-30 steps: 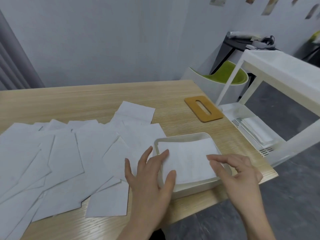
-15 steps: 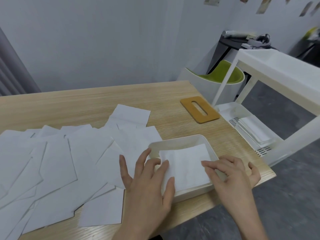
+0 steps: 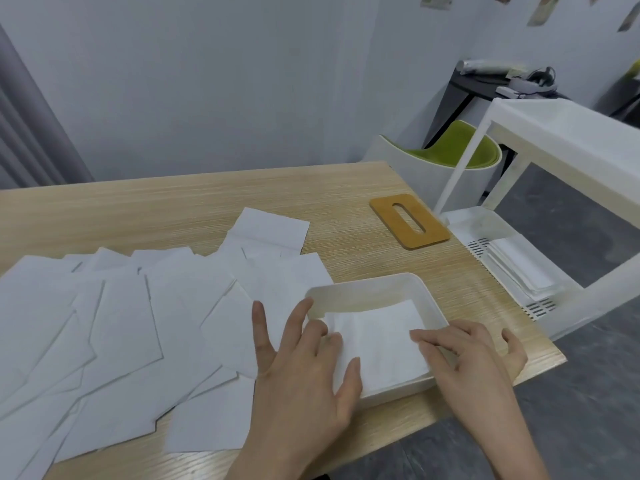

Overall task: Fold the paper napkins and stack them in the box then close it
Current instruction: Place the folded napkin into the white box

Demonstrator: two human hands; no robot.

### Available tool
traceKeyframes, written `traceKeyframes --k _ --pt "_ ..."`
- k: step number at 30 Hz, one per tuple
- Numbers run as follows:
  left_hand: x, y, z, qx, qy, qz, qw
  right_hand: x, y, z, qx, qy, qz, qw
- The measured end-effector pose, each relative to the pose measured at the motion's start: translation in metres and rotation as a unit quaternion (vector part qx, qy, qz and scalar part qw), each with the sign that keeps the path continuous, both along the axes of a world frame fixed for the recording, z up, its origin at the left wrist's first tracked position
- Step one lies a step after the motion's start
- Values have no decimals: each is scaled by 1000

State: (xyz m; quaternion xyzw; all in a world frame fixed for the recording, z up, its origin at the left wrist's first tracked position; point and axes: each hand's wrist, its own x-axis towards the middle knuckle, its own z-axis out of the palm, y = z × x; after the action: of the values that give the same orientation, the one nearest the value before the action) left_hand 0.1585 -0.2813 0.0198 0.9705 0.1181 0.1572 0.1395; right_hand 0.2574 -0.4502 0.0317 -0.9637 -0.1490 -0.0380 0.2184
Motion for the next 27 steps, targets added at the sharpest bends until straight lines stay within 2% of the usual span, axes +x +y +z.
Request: traceKeyframes --k 22,27 --pt "1 3 -14 -4 -39 -13 999 -5 0 4 12 -35 19 999" --pt "0 4 -10 -61 -42 -12 997 -10 5 10 17 -44 18 999"
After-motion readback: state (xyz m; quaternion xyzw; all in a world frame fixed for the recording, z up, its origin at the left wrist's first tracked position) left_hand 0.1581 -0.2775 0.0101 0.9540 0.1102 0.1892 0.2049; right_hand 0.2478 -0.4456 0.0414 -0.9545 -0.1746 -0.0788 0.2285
